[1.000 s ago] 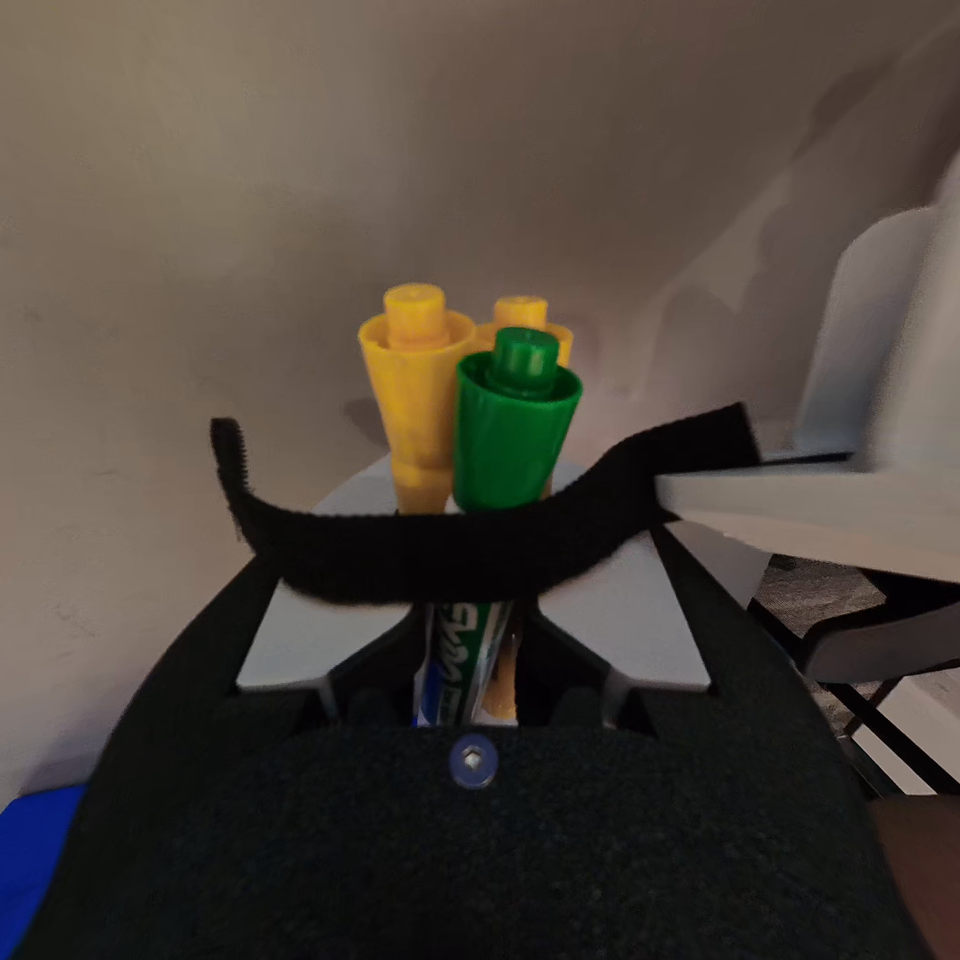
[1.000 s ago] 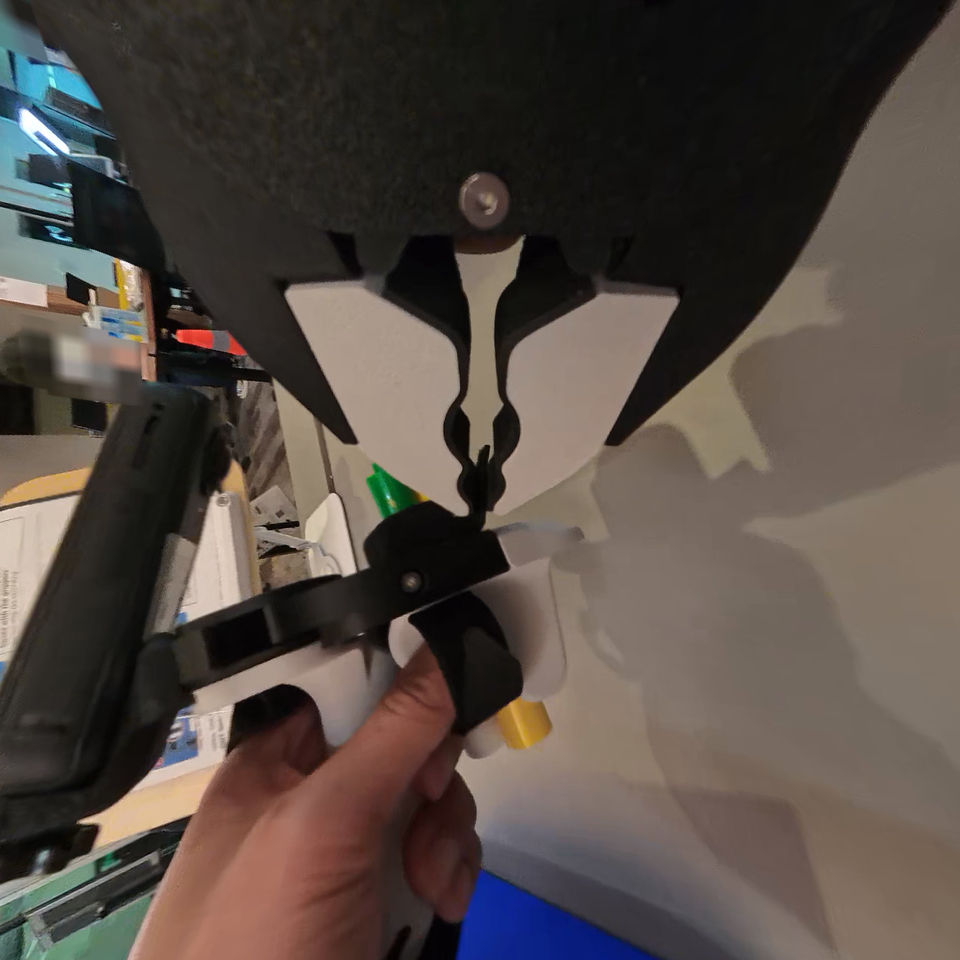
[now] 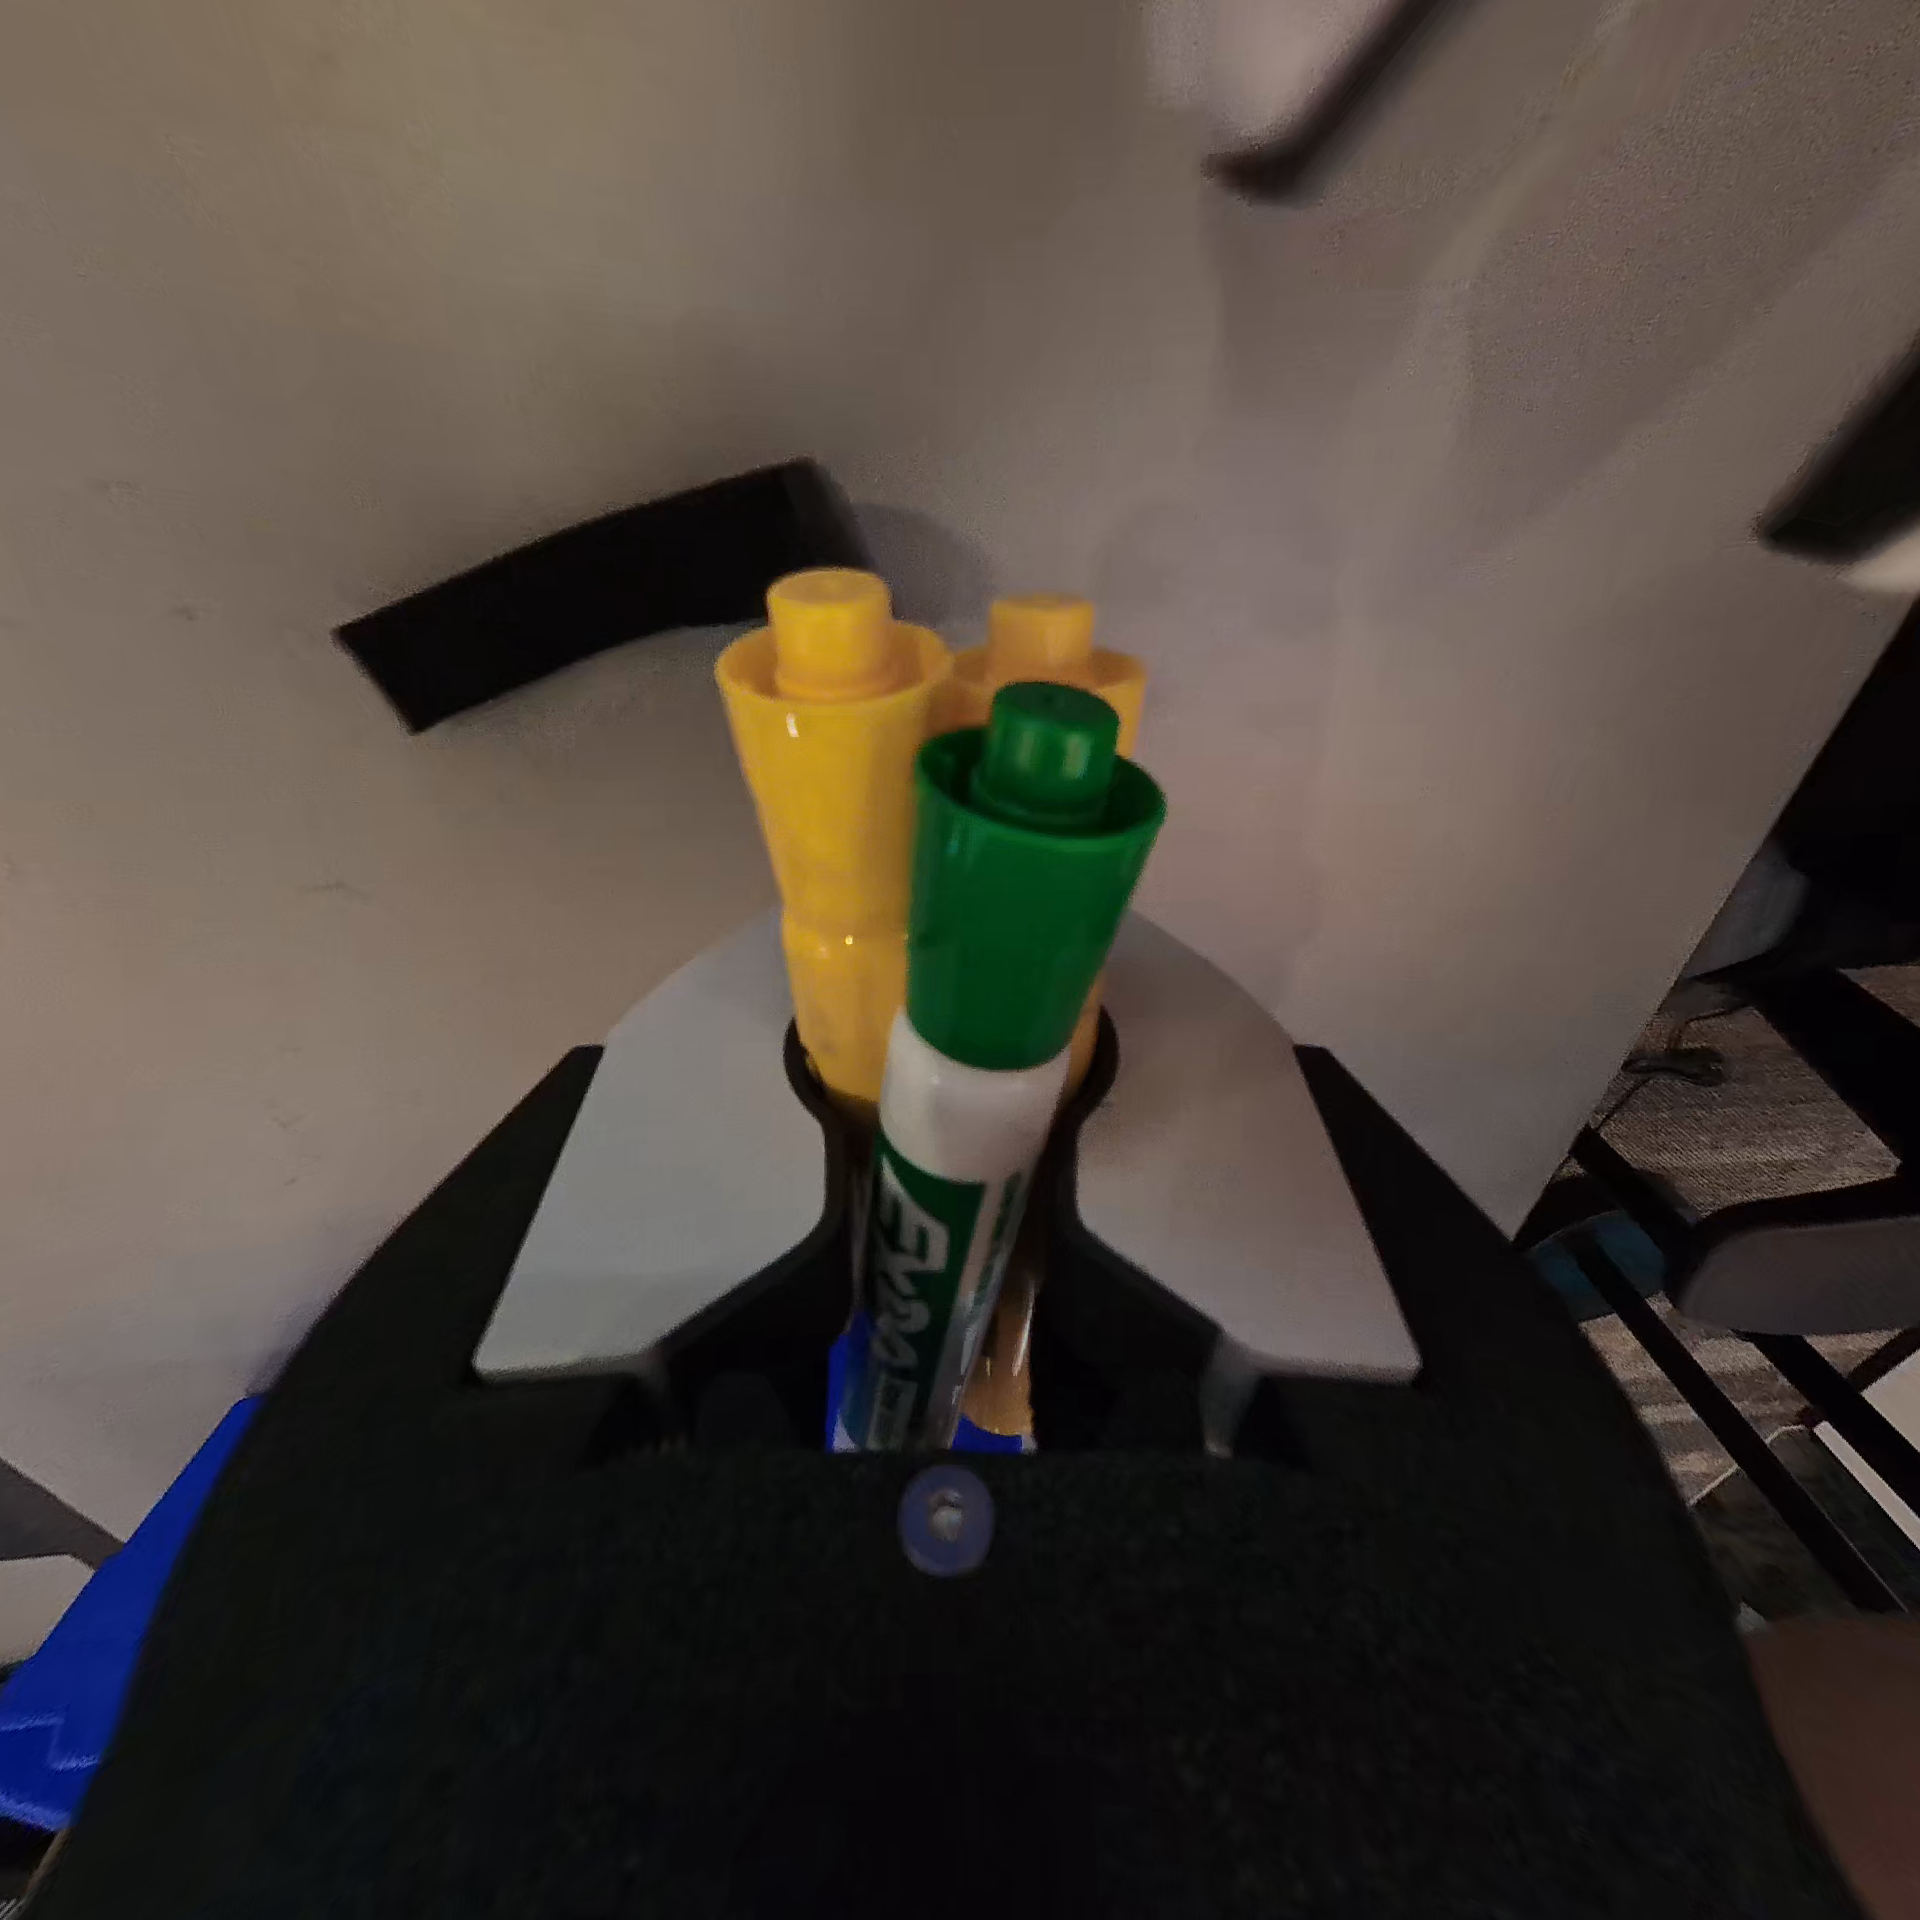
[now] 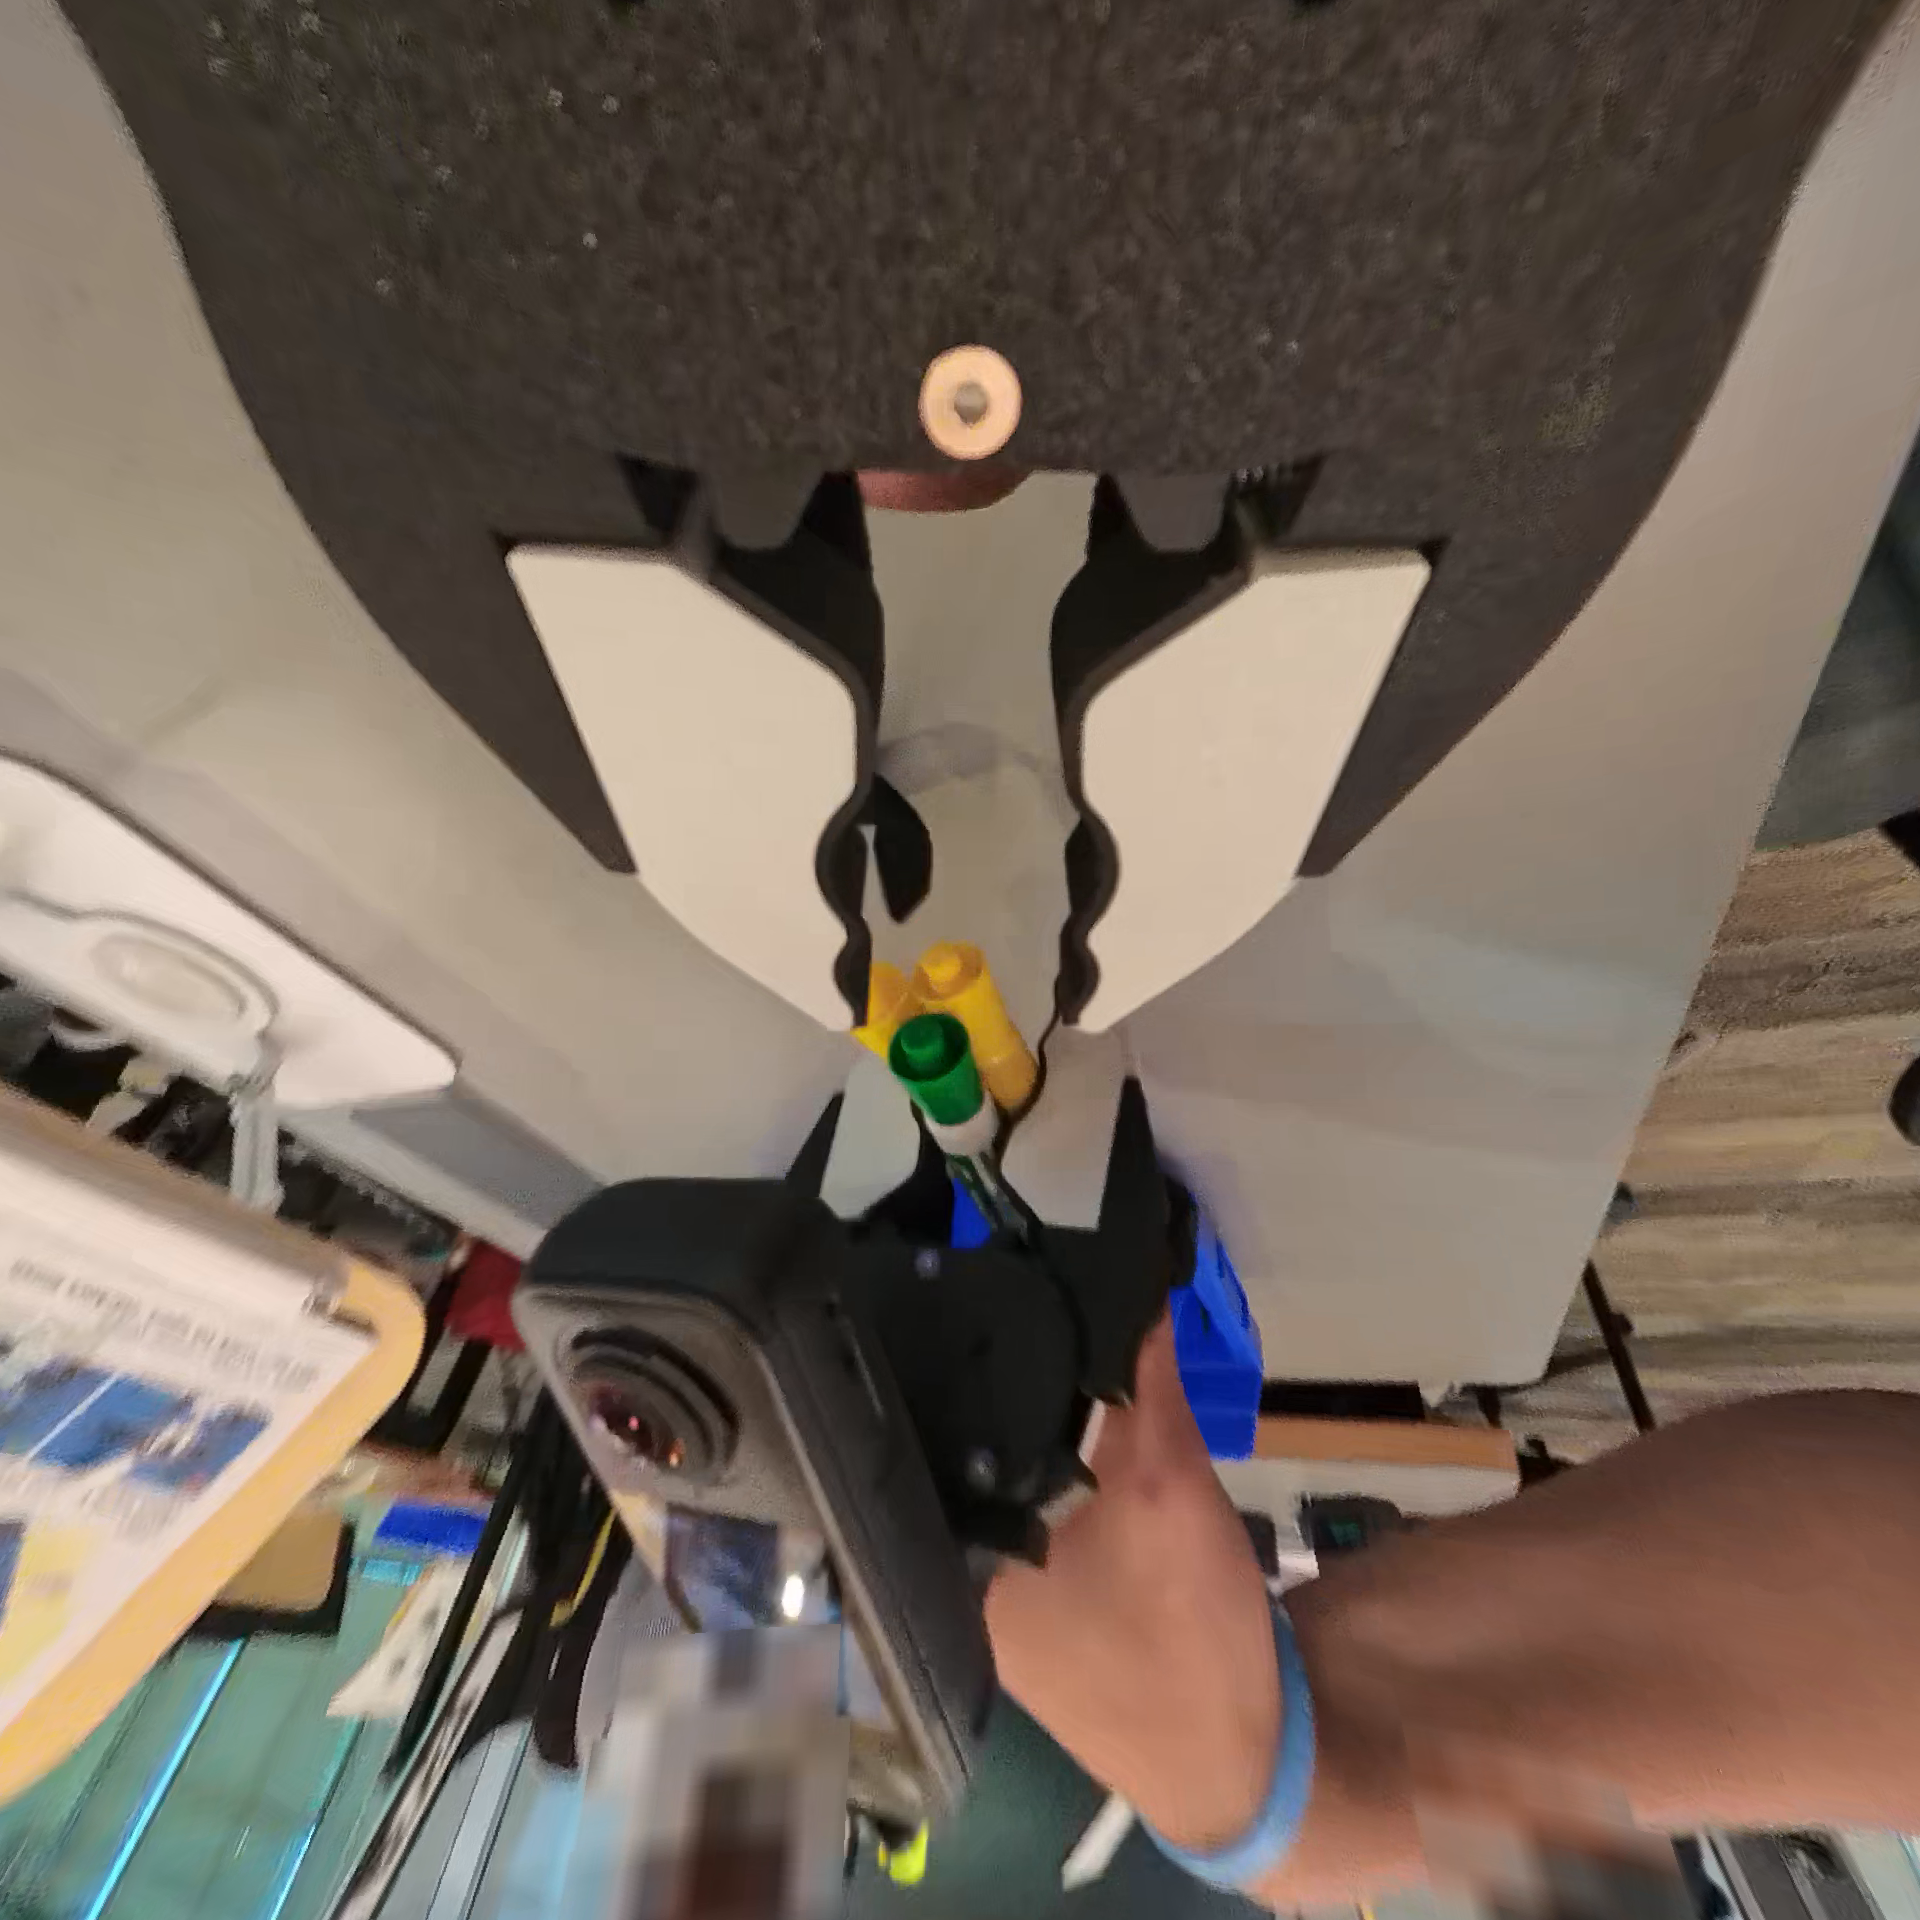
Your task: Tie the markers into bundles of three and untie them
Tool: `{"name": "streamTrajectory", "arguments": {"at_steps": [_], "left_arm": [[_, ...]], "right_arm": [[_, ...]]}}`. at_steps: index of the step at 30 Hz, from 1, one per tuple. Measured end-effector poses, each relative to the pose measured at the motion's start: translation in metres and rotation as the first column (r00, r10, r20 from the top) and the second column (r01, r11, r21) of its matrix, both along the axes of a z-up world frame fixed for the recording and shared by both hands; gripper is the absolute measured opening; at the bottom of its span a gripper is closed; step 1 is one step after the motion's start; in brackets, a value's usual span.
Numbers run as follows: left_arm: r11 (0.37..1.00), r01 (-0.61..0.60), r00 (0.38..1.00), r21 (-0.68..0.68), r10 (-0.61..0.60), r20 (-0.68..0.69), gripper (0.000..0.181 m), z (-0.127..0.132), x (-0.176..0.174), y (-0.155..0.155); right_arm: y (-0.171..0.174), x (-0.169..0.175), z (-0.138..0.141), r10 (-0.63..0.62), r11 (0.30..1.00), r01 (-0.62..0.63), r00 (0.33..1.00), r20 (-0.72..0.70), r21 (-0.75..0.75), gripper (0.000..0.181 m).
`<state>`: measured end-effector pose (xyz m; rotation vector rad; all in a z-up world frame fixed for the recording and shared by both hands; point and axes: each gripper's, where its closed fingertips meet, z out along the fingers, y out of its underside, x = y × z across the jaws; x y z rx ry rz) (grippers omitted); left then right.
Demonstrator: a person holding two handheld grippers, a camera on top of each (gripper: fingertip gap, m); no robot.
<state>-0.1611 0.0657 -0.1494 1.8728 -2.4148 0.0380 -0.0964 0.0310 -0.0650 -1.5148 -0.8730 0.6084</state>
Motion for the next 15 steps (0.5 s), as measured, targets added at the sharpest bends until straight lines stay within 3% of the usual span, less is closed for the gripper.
{"name": "streamTrajectory", "arguments": {"at_steps": [4,8,10,15], "left_arm": [[1.0,0.016,1.0,-0.01,-0.016,-0.012,0.04,-0.005,0.003,-0.004],[0.999,0.04,0.999,-0.011,-0.04,0.002,0.041,-0.004,0.012,-0.011],[0.999,0.053,0.999,0.0,-0.053,0.003,0.04,-0.004,0.014,-0.014],[0.997,0.062,0.998,0.036,-0.062,0.018,0.041,-0.004,0.015,-0.019]], "right_arm": [[0.015,-0.002,-0.011,-0.062,0.998,0.063,0.995,0.072,-0.008,0.038],[0.012,-0.016,-0.018,0.039,0.992,-0.039,0.999,-0.004,-0.118,0.036],[0.013,-0.015,-0.018,0.034,0.992,-0.035,0.999,-0.011,-0.123,0.02],[0.007,-0.011,-0.018,0.102,0.979,-0.108,0.994,-0.043,-0.174,0.019]]}}
